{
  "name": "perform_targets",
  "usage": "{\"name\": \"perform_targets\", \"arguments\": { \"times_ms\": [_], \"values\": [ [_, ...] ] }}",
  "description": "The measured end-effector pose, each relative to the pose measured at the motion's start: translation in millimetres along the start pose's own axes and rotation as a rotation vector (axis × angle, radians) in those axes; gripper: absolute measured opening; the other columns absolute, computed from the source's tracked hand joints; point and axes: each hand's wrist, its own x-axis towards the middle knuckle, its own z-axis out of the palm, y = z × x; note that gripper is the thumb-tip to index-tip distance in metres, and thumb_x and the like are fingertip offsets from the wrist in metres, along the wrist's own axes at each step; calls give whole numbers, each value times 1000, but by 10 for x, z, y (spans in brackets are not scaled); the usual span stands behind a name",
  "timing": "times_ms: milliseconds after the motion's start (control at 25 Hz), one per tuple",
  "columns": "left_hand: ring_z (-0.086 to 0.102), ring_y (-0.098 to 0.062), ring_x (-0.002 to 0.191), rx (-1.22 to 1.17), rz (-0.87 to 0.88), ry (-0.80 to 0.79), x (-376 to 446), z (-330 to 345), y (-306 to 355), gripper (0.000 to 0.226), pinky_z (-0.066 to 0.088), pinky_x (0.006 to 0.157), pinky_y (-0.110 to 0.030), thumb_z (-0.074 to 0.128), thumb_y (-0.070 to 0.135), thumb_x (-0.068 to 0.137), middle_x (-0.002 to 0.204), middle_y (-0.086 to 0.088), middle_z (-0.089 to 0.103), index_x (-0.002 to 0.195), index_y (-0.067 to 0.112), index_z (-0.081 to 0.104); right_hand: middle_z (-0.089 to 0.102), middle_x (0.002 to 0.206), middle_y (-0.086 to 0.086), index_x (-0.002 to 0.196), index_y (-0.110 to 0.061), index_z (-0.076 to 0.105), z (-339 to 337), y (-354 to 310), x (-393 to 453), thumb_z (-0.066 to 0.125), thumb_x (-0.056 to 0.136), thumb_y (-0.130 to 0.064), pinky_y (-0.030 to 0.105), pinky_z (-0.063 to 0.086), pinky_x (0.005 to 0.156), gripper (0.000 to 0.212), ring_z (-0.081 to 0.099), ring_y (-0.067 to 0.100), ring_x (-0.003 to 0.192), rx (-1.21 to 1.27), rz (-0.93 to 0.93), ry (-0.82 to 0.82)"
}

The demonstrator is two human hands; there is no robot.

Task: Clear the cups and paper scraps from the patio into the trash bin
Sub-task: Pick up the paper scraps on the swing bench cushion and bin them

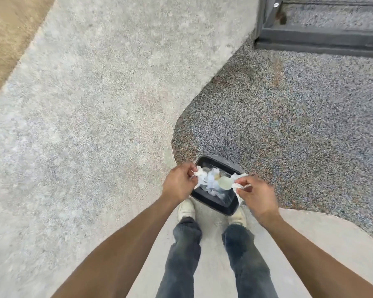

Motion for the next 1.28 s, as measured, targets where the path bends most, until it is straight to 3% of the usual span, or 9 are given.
{"name": "perform_targets", "arguments": {
  "times_ms": [160,320,600,800,960,1080,1120,1200,1280],
  "values": [
    [62,-20,79,4,-109,-84,619,859,-467,16,50,67,-30,63,19,85,91,1,66,92,30,54,70,96,-6,101,-22,70,802,558,560,71,82,-14,12,41,63,21,62,8,76,0,107,-44],
    [64,-24,84,26,-171,-127,1020,1557,-793,14,54,72,-36,61,22,87,96,0,68,93,32,52,71,99,-3,104,-19,69,1354,971,1017,72,82,-15,28,52,79,23,66,17,85,-8,142,-35],
    [64,-25,93,129,-158,-156,1219,1886,-931,26,54,76,-36,59,25,88,102,-1,69,114,27,59,69,113,-1,112,-24,66,1694,1180,1232,70,83,-18,15,40,74,30,66,19,93,-89,123,-65],
    [65,-24,85,121,-139,-192,966,1566,-736,24,53,67,-34,58,26,89,95,-3,71,113,25,59,67,117,-1,120,-23,62,1343,908,1038,68,85,-24,28,51,88,36,66,20,95,-70,83,-121],
    [66,-17,75,47,-70,-97,541,981,-401,18,49,54,-26,58,26,92,93,1,70,109,23,62,66,116,-3,125,-30,57,706,357,686,66,86,-34,38,58,77,40,68,19,87,-143,-29,-106],
    [66,-15,88,2,4,-20,117,357,-73,19,57,67,-31,58,30,92,106,4,66,111,25,60,60,119,-3,131,-37,50,95,-186,337,60,88,-44,34,59,64,45,65,16,85,-275,-143,-95],
    [65,-16,91,20,29,2,-25,147,43,21,58,71,-35,57,34,93,111,3,64,113,26,59,56,125,-5,132,-39,48,-104,-362,231,58,87,-47,32,59,66,47,63,16,94,-313,-186,-90],
    [63,-19,101,91,91,54,-312,-279,250,34,57,80,-40,54,45,92,123,1,59,122,28,55,48,137,-10,135,-41,42,-491,-713,33,51,86,-54,40,54,88,51,52,16,119,-370,-299,-66],
    [56,-19,116,155,158,109,-612,-697,444,47,51,94,-41,51,55,89,134,4,52,131,32,48,39,144,-14,138,-43,36,-846,-1047,-167,43,86,-63,50,33,110,56,33,12,137,-416,-412,-19]
  ]
}}
